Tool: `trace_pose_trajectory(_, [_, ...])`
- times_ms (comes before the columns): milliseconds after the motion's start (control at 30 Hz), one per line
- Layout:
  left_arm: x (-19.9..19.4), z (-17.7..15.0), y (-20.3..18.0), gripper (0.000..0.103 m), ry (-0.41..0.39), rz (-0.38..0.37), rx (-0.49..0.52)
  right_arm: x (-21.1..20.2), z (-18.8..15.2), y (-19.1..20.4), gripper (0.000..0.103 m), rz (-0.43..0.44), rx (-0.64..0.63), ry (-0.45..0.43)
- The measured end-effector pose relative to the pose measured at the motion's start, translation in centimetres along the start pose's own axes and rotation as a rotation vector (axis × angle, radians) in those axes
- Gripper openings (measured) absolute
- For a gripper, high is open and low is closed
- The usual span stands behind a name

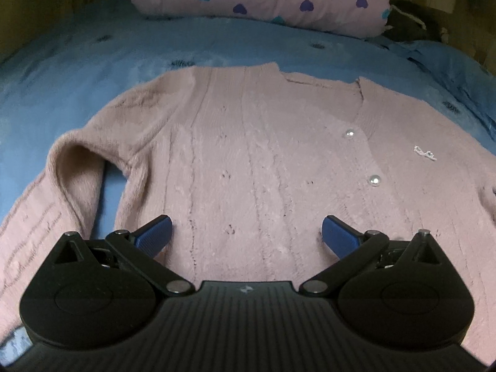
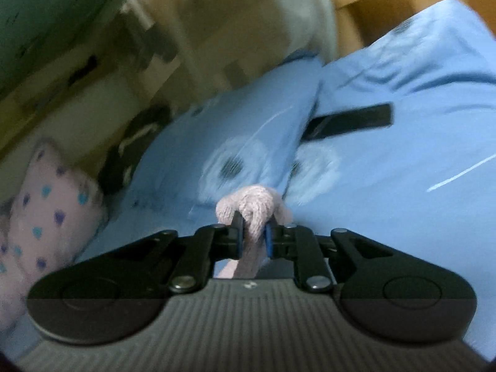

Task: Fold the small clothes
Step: 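Grasp the cardigan sleeve cuff with the right gripper, then carry the held sleeve across the cardigan body and release it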

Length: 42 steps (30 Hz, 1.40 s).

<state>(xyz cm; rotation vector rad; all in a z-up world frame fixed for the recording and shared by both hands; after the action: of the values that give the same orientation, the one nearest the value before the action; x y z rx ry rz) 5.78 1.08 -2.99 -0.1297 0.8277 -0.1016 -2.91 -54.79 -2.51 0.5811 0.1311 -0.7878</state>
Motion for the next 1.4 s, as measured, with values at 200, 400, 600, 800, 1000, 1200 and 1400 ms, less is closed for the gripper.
trace_pose_trajectory(200, [0.1, 0.4, 0.1, 0.103, 0.014, -0.034, -0.029, 0.6, 0.9, -1.3, 0.016, 0.006, 0.055, 0.004])
trace_pose_trajectory(400, [-0.1, 0.6, 0.7, 0.103, 0.029, -0.036, -0.055, 0.0, 1.1, 1.8, 0.016, 0.128, 0.052, 0.029])
trace_pose_trajectory(600, [-0.2, 0.9, 1.3, 0.103, 0.031, -0.032, -0.076, -2.1, 1.3, 8.4, 0.016, 0.289, -0.023, 0.049])
trace_pose_trajectory(800, [-0.5, 1.1, 1.3, 0.103, 0.022, -0.027, -0.059, -4.3, 0.5, 15.3, 0.016, 0.421, -0.116, 0.085])
trace_pose_trajectory(1000, [-0.9, 1.5, 1.9, 0.103, 0.016, -0.032, -0.09, -7.3, -0.8, 21.7, 0.016, 0.565, -0.178, 0.127])
trace_pose_trajectory(1200, [-1.4, 2.3, 3.0, 0.103, 0.006, -0.031, -0.127, -10.4, -3.6, 27.7, 0.016, 0.673, -0.256, 0.198])
trace_pose_trajectory(1400, [-2.3, 3.7, 5.5, 0.103, -0.028, -0.023, -0.206, -13.7, -7.9, 31.9, 0.016, 0.788, -0.267, 0.256])
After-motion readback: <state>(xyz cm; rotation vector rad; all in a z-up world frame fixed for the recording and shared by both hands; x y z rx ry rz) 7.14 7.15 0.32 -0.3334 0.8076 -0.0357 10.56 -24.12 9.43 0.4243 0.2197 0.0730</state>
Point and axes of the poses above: each gripper's, at about its wrist camera, not at the fingertips, and x roughly the way its jaws point, y to its left, z to its top, the point moved 7 cm from there along x, roughly the way its jaws point, and after that the axes turned 7 degrees about -x, right-handed, at the moved point
